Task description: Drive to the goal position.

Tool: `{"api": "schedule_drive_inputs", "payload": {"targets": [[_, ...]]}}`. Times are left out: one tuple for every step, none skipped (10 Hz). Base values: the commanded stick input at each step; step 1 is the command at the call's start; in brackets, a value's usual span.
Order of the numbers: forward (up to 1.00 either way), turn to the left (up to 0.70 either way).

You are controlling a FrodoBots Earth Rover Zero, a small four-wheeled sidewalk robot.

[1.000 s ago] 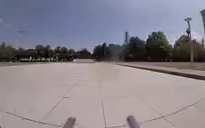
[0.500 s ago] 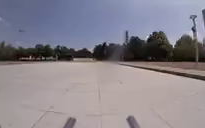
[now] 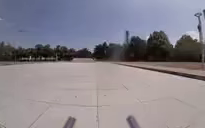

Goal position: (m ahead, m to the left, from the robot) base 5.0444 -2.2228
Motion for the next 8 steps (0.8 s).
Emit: {"api": "schedule_drive_inputs", "payload": {"targets": [[1.0, 0.0], [1.0, 0.0], [1.0, 0.0], [1.0, 0.0], [1.0, 0.0], [1.0, 0.0], [1.0, 0.0], [1.0, 0.0]]}}
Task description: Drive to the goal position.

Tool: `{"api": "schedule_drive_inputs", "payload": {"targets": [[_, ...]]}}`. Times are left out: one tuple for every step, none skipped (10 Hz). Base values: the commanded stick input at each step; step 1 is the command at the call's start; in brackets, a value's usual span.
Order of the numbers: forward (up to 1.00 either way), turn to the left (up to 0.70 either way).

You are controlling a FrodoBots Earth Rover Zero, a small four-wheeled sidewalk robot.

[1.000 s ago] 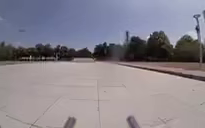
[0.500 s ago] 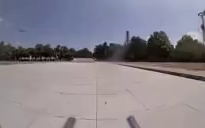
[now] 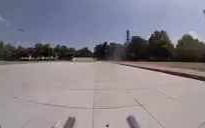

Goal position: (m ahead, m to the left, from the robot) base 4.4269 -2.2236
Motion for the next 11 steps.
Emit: {"api": "schedule_drive_inputs", "payload": {"targets": [[1.0, 0.0], [1.0, 0.0], [1.0, 0.0], [1.0, 0.0], [1.0, 0.0], [1.0, 0.0], [1.0, 0.0], [1.0, 0.0], [1.0, 0.0], [1.0, 0.0], [1.0, 0.0]]}}
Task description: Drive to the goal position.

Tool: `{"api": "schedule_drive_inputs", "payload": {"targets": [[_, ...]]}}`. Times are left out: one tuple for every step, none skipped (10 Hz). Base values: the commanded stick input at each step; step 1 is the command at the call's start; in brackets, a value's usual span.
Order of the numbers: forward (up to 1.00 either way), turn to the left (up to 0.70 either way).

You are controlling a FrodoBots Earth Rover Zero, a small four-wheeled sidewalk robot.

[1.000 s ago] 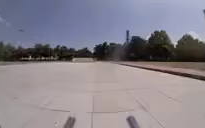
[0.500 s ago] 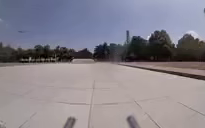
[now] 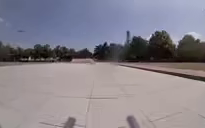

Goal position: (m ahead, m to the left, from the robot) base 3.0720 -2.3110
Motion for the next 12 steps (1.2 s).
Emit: {"api": "schedule_drive_inputs", "payload": {"targets": [[1.0, 0.0], [1.0, 0.0], [1.0, 0.0], [1.0, 0.0], [1.0, 0.0], [1.0, 0.0], [1.0, 0.0], [1.0, 0.0], [1.0, 0.0], [1.0, 0.0], [1.0, 0.0], [1.0, 0.0]]}}
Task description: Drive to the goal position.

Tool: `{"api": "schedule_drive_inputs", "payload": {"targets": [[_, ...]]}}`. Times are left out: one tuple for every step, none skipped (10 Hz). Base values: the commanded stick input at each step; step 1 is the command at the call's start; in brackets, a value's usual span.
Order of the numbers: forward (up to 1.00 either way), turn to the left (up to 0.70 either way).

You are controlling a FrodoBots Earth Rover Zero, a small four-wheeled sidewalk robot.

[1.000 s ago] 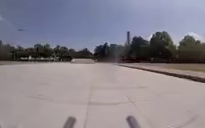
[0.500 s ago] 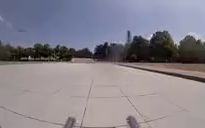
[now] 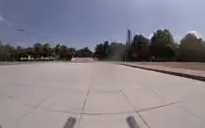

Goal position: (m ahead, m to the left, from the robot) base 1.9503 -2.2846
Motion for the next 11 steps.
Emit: {"api": "schedule_drive_inputs", "payload": {"targets": [[1.0, 0.0], [1.0, 0.0], [1.0, 0.0], [1.0, 0.0], [1.0, 0.0], [1.0, 0.0], [1.0, 0.0], [1.0, 0.0], [1.0, 0.0], [1.0, 0.0], [1.0, 0.0]]}}
